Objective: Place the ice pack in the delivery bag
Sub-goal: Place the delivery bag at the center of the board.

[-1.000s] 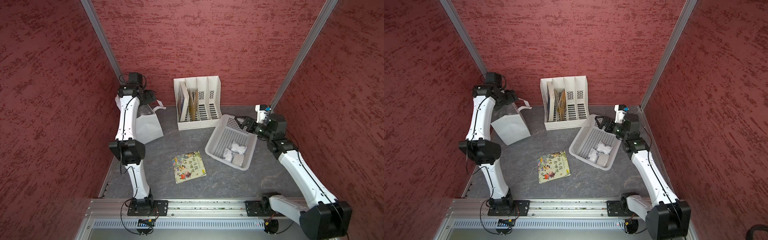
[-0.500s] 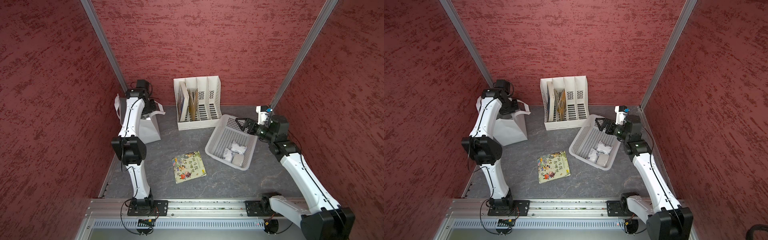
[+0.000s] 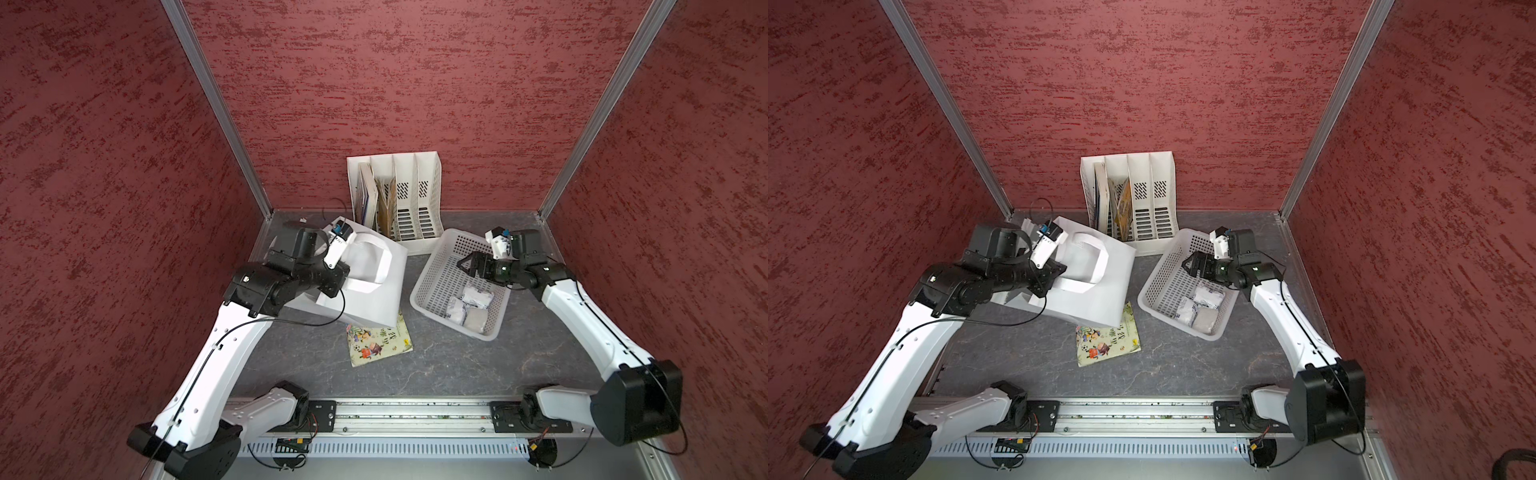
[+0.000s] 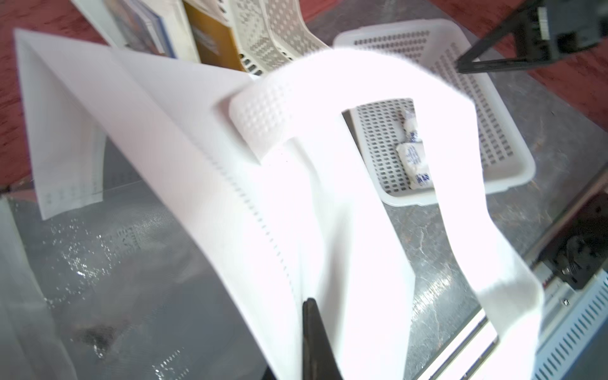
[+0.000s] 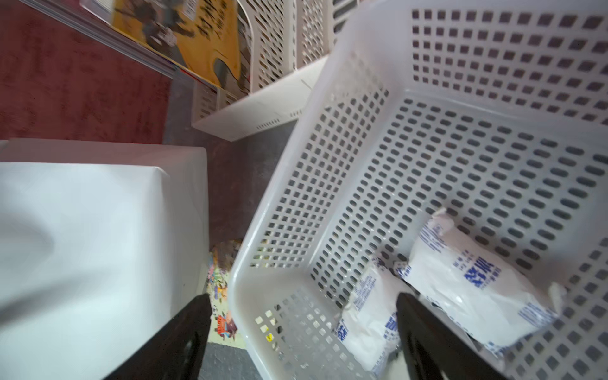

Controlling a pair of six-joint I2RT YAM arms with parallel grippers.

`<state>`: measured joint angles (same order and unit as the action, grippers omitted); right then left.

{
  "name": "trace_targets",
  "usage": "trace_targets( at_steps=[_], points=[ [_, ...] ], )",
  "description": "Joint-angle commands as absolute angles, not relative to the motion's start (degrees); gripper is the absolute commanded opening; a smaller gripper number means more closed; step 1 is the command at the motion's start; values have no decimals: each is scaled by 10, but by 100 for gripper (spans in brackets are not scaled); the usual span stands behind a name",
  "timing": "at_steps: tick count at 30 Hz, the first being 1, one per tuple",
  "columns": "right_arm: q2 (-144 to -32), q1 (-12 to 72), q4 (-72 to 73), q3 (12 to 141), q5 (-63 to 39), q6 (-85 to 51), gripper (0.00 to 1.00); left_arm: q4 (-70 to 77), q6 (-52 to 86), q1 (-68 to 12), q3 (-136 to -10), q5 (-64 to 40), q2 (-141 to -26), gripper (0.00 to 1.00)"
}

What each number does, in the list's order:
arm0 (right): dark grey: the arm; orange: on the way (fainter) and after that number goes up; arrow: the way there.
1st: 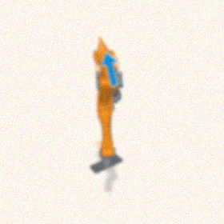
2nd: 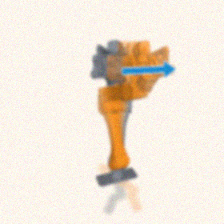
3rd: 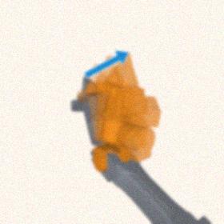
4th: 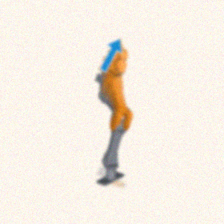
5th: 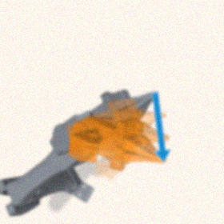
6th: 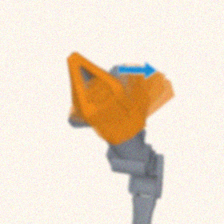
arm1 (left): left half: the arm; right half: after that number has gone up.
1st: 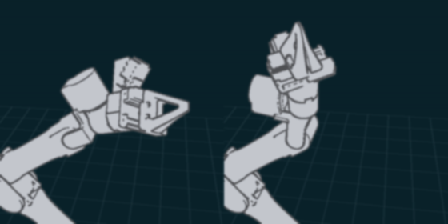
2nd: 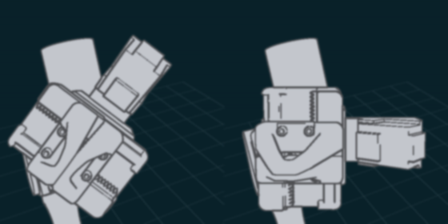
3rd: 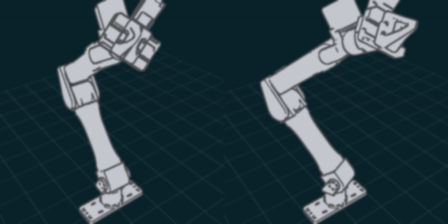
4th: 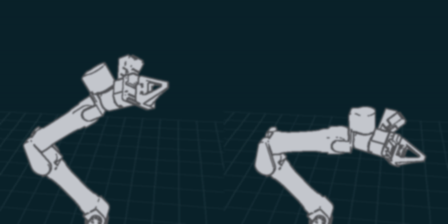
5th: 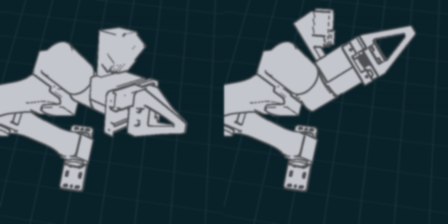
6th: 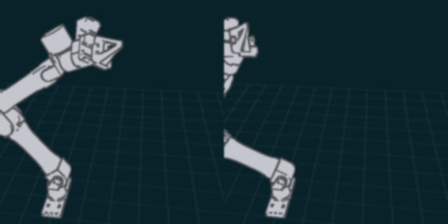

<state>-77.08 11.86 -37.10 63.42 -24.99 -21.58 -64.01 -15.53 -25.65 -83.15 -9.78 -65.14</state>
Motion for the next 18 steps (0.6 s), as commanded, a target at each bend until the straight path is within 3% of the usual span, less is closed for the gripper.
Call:
trace_targets(
  at_steps=[1,8,12,18],
  points=[
    [-820,147,-518,684,-156,-159,90,-634,-186,-308,-821,-112,-706,0],
    [-899,185,-568,712,15,67,91,-707,-249,-371,-893,-74,-802,0],
    [-955,184,-517,708,61,162,96,-746,-274,-383,-917,-60,-823,0],
    [-1042,171,-523,762,72,183,95,-800,-300,-389,-960,-28,-805,0]
  ],
)
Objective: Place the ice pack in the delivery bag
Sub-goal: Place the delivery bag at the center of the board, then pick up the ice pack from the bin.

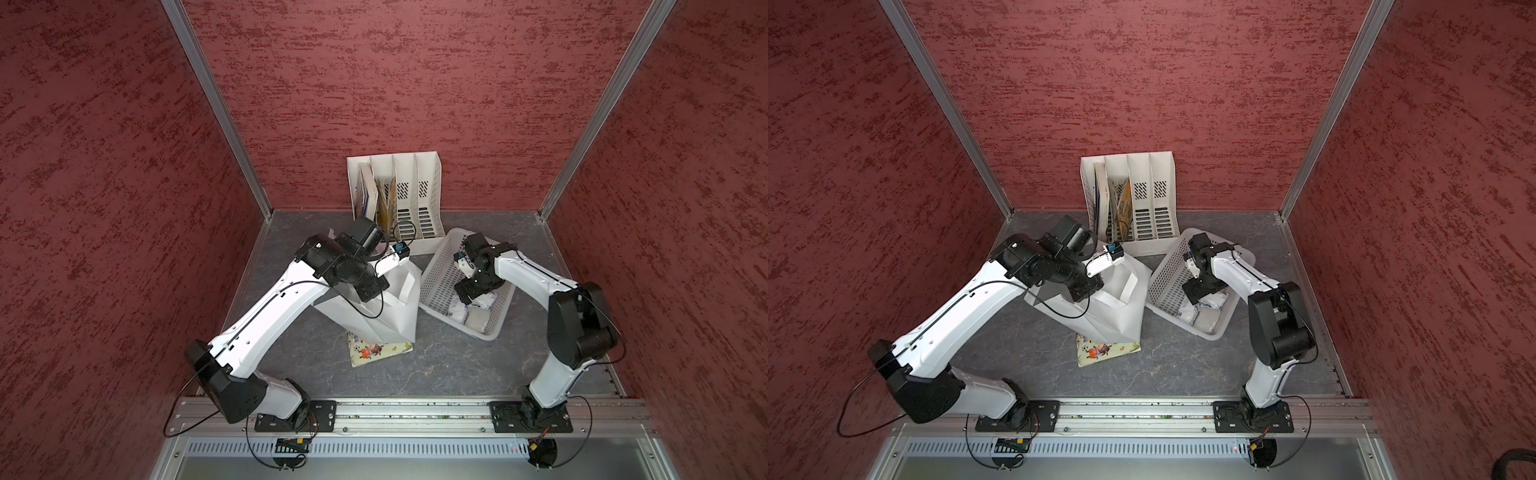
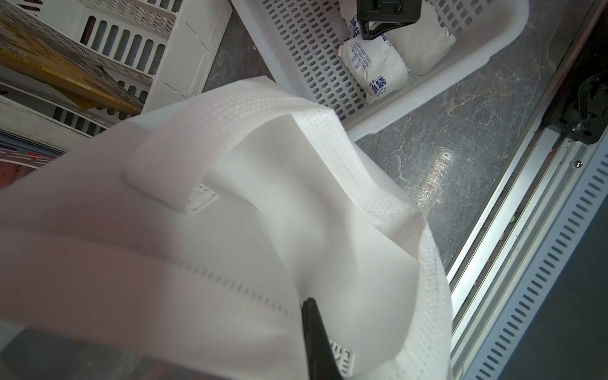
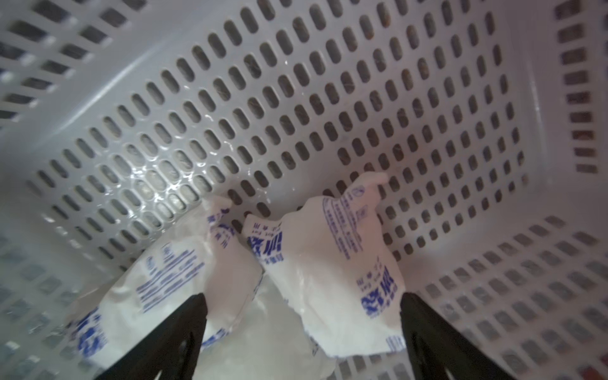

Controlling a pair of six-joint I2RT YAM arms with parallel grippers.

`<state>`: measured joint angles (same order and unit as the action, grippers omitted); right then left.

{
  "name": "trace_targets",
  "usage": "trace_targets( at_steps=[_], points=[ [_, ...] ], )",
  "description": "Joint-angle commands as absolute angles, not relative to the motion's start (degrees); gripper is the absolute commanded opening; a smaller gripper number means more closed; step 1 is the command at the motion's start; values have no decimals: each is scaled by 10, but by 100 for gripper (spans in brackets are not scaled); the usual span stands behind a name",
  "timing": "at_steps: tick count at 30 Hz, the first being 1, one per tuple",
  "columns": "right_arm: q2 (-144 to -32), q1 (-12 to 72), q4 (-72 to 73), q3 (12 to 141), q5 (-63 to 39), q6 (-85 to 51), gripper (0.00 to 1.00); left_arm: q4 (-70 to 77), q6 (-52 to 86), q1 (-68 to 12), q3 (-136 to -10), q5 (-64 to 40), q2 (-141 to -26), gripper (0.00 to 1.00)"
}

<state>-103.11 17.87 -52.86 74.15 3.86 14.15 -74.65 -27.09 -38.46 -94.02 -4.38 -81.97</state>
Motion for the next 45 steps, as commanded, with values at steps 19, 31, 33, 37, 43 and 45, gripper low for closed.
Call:
trace_targets(
  at_steps=[19,31,33,37,43,45],
  points=[
    [-1064,133,-556,748,35,189,86,-717,-271,-405,-879,-107,-821,0],
    [-1116,134,-559,747,-34,174,80,-697,-208,-399,-884,-119,-807,59],
    [-1120,134,-557,748,-40,172,78,-692,-192,-393,-904,-119,-797,68],
    [-1118,134,-551,748,-45,171,69,-666,-156,-362,-949,-122,-767,81],
    [-1064,134,-527,738,-50,167,54,-613,-90,-271,-979,-99,-705,92],
    [-1033,134,-515,729,-51,162,51,-596,-77,-235,-966,-76,-678,95]
  ],
)
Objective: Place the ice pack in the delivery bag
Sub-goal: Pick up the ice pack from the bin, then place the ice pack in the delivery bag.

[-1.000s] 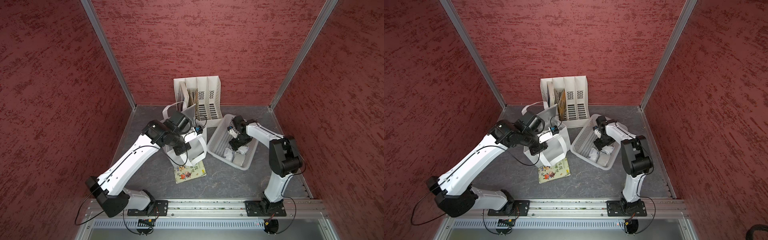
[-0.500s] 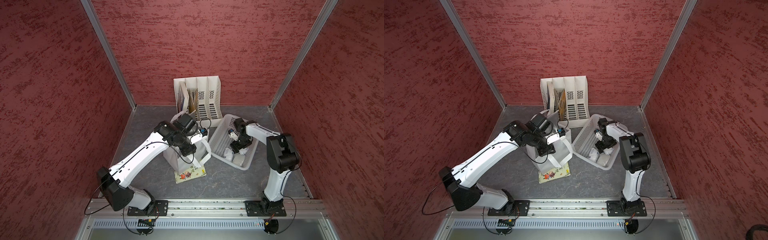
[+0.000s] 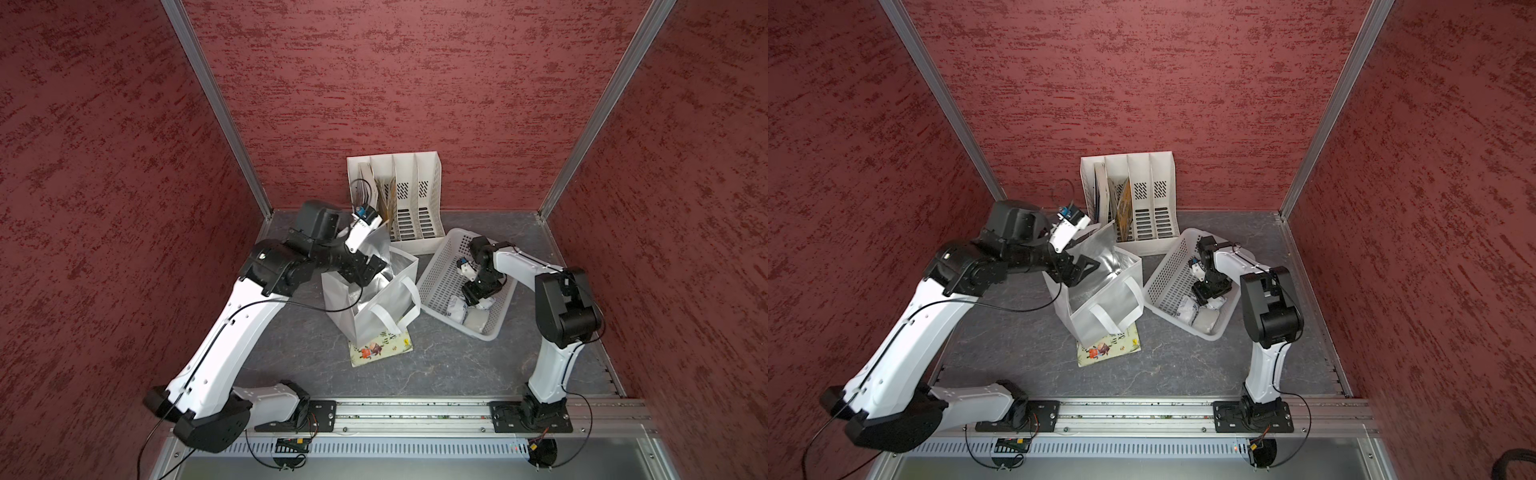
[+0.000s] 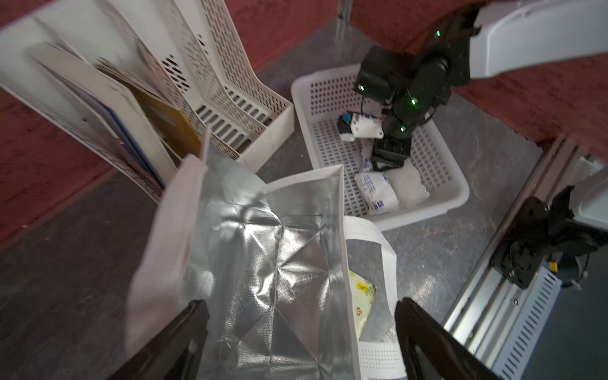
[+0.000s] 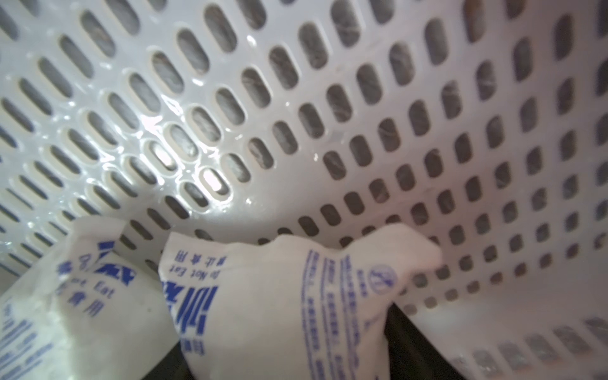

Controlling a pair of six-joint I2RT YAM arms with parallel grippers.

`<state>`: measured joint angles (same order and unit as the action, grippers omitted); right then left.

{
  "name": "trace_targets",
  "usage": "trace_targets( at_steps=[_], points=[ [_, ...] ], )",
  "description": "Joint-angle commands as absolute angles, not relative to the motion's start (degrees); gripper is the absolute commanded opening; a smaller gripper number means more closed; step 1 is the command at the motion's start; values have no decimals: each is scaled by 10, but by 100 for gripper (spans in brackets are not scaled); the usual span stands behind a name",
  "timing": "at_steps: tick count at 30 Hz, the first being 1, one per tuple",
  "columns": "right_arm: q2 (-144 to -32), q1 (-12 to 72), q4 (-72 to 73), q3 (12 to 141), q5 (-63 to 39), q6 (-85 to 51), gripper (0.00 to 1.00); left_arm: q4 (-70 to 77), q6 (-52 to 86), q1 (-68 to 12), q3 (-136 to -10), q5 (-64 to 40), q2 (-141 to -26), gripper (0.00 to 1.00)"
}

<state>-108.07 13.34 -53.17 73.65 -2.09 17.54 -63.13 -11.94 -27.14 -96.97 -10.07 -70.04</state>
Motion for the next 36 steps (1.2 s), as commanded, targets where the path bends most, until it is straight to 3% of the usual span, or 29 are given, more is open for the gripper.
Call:
trace_targets(
  at_steps=[1,7,13,17,21,28,30,36],
  points=[
    [-1017,134,-511,725,-51,159,50,-589,-75,-219,-958,-64,-666,96],
    [-891,134,-490,728,-68,120,45,-616,-71,-129,-922,-54,-641,100],
    [-744,146,-409,771,-217,45,44,-643,-106,-86,-878,-113,-647,100],
    [-719,210,-338,803,-317,9,44,-625,-129,-84,-843,-192,-642,100],
    [-737,306,-302,831,-315,12,44,-581,-140,-83,-782,-190,-628,100],
    [-839,445,-286,907,-269,37,46,-548,-135,-82,-746,-138,-639,77],
    [-874,466,-281,929,-251,29,46,-538,-130,-82,-746,-136,-640,74],
    [-967,499,-285,987,-183,-4,49,-524,-123,-82,-744,-158,-635,49]
  ],
)
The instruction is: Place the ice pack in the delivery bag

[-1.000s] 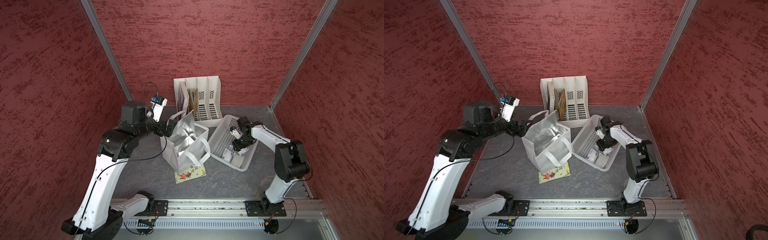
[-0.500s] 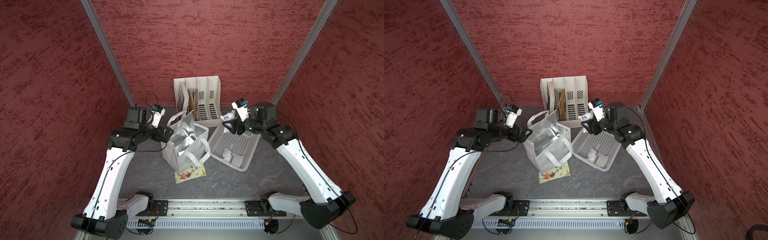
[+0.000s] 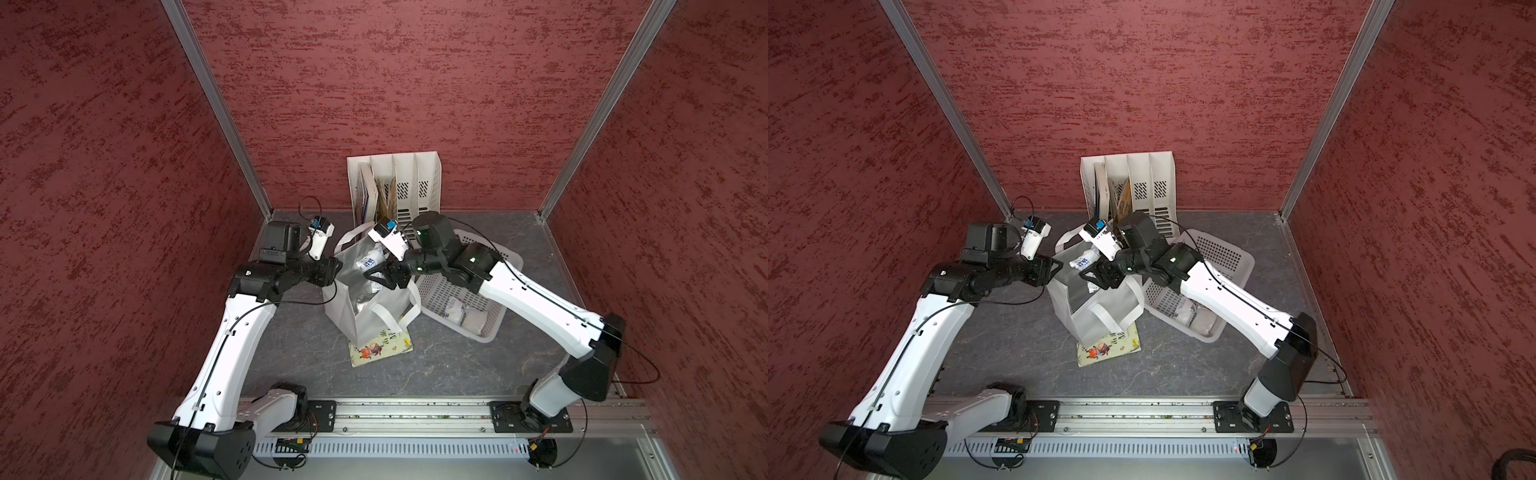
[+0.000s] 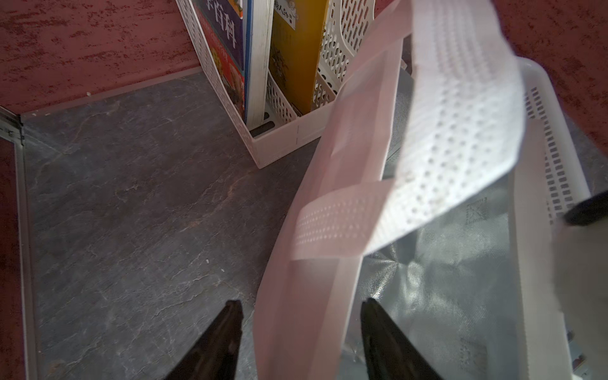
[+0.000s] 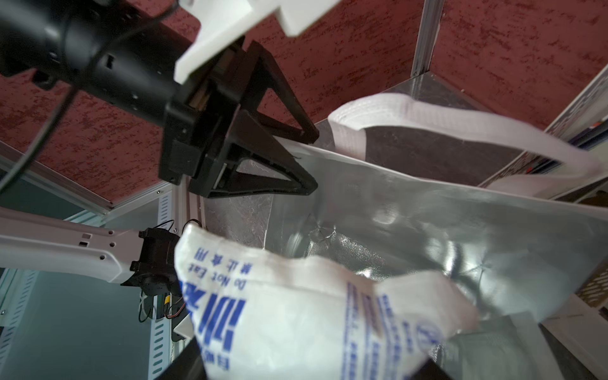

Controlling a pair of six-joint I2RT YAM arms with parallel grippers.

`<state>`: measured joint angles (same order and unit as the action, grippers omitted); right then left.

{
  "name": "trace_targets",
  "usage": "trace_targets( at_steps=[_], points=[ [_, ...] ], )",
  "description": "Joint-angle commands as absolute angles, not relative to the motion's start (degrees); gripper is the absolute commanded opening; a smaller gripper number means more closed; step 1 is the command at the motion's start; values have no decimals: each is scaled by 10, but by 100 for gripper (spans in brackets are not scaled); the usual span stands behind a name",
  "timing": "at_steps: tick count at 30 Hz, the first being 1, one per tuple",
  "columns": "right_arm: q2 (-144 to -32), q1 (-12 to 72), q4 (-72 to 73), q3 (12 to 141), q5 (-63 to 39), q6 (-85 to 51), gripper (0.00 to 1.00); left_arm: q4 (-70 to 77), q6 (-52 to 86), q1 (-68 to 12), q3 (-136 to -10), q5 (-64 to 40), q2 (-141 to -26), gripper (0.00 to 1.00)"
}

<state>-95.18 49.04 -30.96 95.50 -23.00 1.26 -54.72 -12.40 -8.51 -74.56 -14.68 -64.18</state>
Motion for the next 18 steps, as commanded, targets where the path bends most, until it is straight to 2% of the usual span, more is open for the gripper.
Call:
trace_targets(
  at_steps=[1,4,6,9,10,15,16,18],
  points=[
    [-978,500,-290,992,-178,-6,49,-524,-124,-82,-742,-164,-634,43],
    [-1000,501,-311,998,-163,-9,50,-522,-128,-81,-733,-175,-630,24],
    [-1005,502,-316,994,-154,-10,52,-523,-134,-81,-731,-183,-628,17],
    [-1015,503,-330,994,-149,-15,63,-518,-141,-81,-729,-202,-623,3],
    [-1018,503,-339,998,-144,-16,68,-516,-144,-82,-729,-212,-620,0],
    [-980,504,-362,992,-95,-4,95,-496,-167,-82,-719,-256,-604,0],
    [-958,503,-357,977,-81,4,98,-492,-170,-82,-715,-260,-601,0],
    [-907,494,-341,939,-62,18,98,-487,-174,-82,-708,-268,-596,0]
  ],
)
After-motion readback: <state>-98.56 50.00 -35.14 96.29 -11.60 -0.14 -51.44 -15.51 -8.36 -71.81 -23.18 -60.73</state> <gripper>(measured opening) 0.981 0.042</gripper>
